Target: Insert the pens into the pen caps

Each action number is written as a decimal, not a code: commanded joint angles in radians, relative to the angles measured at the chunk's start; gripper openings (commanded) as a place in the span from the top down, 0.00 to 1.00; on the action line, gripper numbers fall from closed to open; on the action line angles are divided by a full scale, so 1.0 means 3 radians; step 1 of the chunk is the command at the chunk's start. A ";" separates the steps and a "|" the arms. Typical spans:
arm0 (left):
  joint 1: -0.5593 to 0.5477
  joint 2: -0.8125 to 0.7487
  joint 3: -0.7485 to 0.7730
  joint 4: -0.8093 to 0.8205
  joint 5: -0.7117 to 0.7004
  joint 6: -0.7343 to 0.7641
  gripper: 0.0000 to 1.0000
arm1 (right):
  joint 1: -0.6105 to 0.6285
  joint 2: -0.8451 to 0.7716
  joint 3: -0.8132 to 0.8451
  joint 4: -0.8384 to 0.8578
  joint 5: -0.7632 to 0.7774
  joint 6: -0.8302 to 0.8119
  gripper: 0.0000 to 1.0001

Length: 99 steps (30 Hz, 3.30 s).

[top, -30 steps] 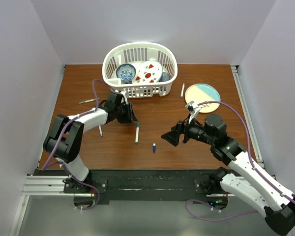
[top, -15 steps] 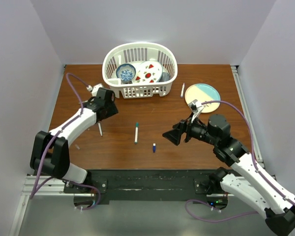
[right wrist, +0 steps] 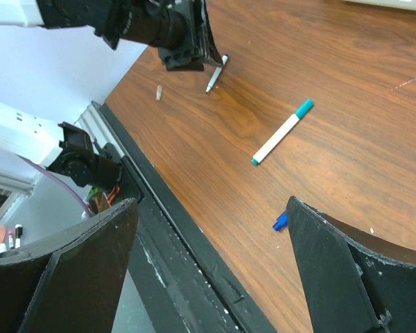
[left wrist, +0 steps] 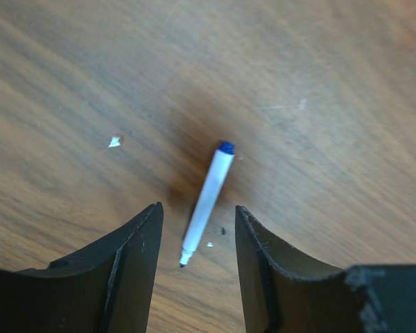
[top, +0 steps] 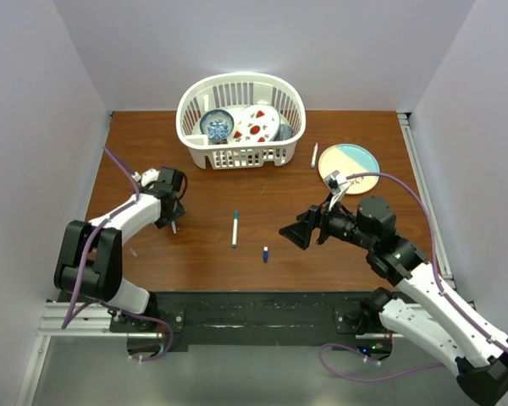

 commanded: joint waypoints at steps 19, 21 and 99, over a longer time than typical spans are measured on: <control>-0.0204 -0.0266 -0.0337 0.1219 0.1548 0.1027 1.00 | -0.0004 0.0056 -0.0135 0.0195 0.0127 0.0056 0.08; -0.0326 -0.0410 -0.0275 0.1245 0.1865 0.1196 1.00 | -0.0004 0.0179 -0.0298 0.0551 0.0086 0.0076 0.09; -0.0915 -0.1208 -0.0729 0.4336 0.3309 -0.0521 0.39 | 0.0011 0.1049 -0.0140 0.1988 0.0601 0.1477 1.00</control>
